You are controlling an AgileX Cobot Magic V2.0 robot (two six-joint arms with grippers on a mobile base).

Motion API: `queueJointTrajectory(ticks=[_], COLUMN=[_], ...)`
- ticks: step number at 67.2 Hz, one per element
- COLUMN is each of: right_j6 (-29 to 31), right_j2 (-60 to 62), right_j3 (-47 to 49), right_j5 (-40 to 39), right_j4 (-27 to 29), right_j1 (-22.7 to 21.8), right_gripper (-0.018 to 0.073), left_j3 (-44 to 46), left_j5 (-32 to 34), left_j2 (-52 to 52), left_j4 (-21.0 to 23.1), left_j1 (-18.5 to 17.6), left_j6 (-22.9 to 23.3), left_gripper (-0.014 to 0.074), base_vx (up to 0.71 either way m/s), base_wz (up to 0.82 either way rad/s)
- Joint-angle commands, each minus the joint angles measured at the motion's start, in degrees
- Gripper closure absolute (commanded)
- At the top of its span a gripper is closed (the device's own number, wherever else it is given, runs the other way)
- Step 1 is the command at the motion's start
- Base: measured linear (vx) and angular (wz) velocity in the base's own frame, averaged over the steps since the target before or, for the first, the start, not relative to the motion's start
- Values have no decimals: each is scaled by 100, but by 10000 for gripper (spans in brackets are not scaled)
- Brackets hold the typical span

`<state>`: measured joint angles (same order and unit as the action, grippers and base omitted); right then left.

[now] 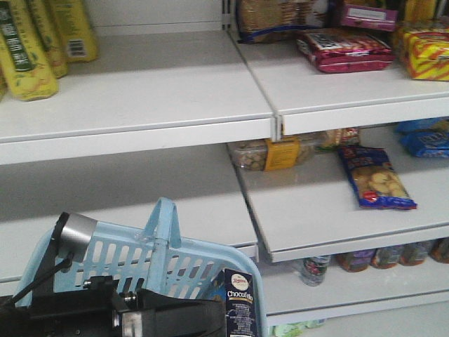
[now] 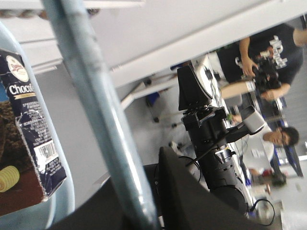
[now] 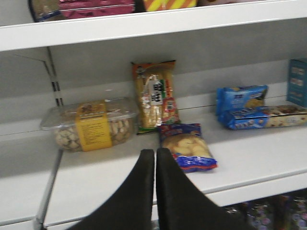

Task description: Left arm holds basket, right arm returns cookies

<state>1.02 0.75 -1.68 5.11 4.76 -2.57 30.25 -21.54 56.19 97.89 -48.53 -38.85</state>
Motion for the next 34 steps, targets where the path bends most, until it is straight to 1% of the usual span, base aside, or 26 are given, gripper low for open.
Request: queueJointTrajectory(ticks=[1, 10, 17, 25, 34], right_j6=[28, 28, 28, 28, 28], right_j2=[27, 27, 27, 27, 27], right_j3=[-11, -11, -11, -11, -11], right_j5=[-406, -406, -406, -406, -406], right_j4=[-37, -37, -37, -37, -37], right_j1=[-32, -32, -32, -32, -32], right_gripper=[567, 567, 567, 567, 567], left_j3=[195, 195, 195, 195, 195], left_j5=[-212, -212, -212, -212, -212], left_j2=[-106, -106, -106, -106, -106], left_j4=[400, 400, 400, 400, 400], left_j1=[-19, -19, -19, -19, -19], left_j6=[-85, -85, -85, -85, -85], left_gripper=[603, 603, 603, 603, 603], base_vx=[-2, -2, -1, 0, 2], base_wz=[66, 58, 41, 22, 7])
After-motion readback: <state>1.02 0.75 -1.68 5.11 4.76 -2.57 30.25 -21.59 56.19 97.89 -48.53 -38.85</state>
